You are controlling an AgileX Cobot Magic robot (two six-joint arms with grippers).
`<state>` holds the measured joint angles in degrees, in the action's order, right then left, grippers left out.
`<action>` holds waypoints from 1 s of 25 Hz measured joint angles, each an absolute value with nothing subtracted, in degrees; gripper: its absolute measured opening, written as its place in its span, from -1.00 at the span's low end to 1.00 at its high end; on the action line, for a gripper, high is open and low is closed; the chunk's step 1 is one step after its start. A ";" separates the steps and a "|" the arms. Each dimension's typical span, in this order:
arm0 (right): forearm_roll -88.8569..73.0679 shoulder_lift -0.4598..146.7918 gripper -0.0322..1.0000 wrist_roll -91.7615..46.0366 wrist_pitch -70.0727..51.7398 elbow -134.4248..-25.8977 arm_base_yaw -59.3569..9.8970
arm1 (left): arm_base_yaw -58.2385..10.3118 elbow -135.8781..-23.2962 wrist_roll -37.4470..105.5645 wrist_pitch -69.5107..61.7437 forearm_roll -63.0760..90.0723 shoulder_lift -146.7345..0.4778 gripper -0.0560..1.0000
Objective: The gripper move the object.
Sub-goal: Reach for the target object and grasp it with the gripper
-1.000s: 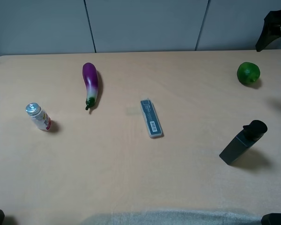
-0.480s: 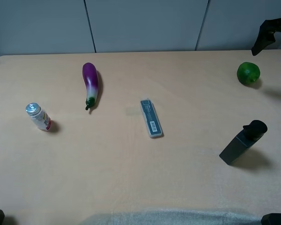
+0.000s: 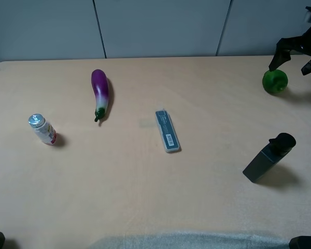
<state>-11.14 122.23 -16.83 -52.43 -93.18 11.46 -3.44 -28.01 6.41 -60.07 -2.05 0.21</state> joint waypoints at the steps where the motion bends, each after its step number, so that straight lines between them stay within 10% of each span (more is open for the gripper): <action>1: -11.14 122.76 0.40 -16.83 -51.79 -93.18 11.46 | -3.44 -28.01 6.41 -60.07 -2.05 0.21 0.95; 25: -11.29 133.52 0.40 -16.83 -49.49 -100.51 11.46 | -3.44 -28.01 6.41 -60.07 -2.05 0.21 0.95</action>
<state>-11.29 133.52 -16.83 -49.49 -100.51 11.46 -3.44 -28.01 6.41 -60.07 -2.05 0.21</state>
